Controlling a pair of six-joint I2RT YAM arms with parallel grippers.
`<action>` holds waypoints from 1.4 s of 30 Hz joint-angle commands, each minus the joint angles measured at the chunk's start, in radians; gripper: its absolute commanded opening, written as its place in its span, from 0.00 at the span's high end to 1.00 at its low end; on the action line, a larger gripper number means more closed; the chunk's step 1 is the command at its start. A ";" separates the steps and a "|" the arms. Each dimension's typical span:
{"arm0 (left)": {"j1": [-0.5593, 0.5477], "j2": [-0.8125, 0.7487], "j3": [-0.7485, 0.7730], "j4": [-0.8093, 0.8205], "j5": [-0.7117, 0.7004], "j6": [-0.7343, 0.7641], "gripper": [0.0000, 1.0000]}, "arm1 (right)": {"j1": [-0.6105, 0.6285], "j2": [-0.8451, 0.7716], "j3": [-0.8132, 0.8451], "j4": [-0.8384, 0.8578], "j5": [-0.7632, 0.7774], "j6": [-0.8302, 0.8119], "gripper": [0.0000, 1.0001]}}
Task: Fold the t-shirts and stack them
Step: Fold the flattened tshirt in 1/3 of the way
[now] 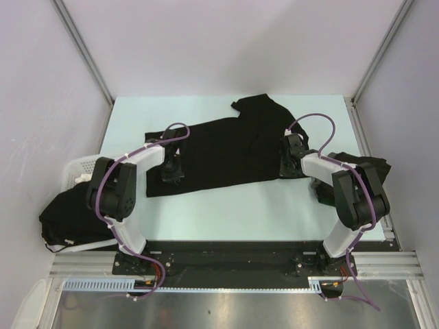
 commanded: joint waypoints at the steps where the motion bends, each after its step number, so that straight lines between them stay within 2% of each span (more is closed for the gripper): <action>1: -0.011 0.025 -0.065 -0.066 0.051 0.015 1.00 | -0.013 -0.003 0.021 0.008 0.027 -0.032 1.00; 12: -0.011 0.016 -0.044 -0.071 0.057 0.021 1.00 | -0.061 0.014 0.119 0.020 0.009 -0.093 1.00; 14: -0.011 0.010 -0.035 -0.072 0.058 0.023 1.00 | -0.061 0.003 0.131 0.022 0.012 -0.093 0.86; 17: -0.016 -0.007 -0.018 -0.077 0.058 0.023 1.00 | -0.061 -0.018 0.167 0.031 0.004 -0.109 0.73; 18: -0.016 -0.012 -0.012 -0.077 0.055 0.021 0.92 | -0.062 -0.020 0.197 0.031 0.007 -0.113 0.71; 21: -0.020 -0.029 0.017 -0.083 0.054 0.020 0.80 | -0.067 -0.015 0.249 0.025 0.005 -0.136 0.67; 24: -0.027 -0.039 0.050 -0.089 0.055 0.020 0.74 | -0.071 0.006 0.331 0.025 0.001 -0.174 0.64; 31: -0.039 -0.058 0.197 -0.112 0.042 0.023 0.67 | -0.085 0.139 0.501 0.067 -0.019 -0.263 0.57; 34: -0.039 -0.036 0.283 -0.132 0.013 0.035 0.65 | -0.091 0.279 0.677 -0.018 -0.065 -0.285 0.57; 35: -0.039 -0.030 0.301 -0.146 0.008 0.037 0.65 | -0.096 0.319 0.811 -0.048 -0.082 -0.294 0.57; 37: -0.039 -0.021 0.339 -0.154 0.005 0.037 0.65 | -0.099 0.441 0.942 -0.119 -0.106 -0.303 0.56; 42: -0.042 -0.021 0.375 -0.164 0.016 0.023 0.65 | -0.134 0.615 1.211 -0.089 -0.169 -0.264 0.52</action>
